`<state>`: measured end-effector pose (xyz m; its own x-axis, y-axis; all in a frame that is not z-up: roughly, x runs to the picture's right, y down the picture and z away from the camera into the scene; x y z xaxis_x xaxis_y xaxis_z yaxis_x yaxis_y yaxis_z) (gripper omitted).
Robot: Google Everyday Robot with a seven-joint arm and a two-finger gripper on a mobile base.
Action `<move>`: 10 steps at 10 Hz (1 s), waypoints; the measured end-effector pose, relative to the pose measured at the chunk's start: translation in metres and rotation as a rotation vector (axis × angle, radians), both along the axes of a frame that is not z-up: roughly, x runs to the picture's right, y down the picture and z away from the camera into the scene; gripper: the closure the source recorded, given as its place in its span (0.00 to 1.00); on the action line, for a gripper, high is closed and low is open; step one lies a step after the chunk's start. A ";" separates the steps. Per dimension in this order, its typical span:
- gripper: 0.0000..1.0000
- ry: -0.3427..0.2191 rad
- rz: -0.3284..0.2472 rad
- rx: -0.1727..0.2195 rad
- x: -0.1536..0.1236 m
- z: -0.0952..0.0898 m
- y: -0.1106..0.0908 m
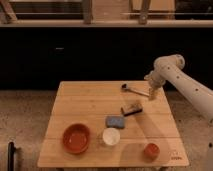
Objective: Place brush in red bowl
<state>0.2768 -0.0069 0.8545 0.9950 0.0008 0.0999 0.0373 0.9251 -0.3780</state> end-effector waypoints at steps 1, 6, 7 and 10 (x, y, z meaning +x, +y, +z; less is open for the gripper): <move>0.20 -0.009 -0.014 -0.006 0.004 0.005 0.001; 0.20 -0.055 -0.085 -0.037 0.007 0.036 0.007; 0.20 -0.062 -0.092 -0.042 0.009 0.043 0.009; 0.20 -0.080 -0.094 -0.053 0.014 0.060 0.017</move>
<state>0.2909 0.0102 0.9144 0.9798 -0.0846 0.1812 0.1547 0.8948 -0.4188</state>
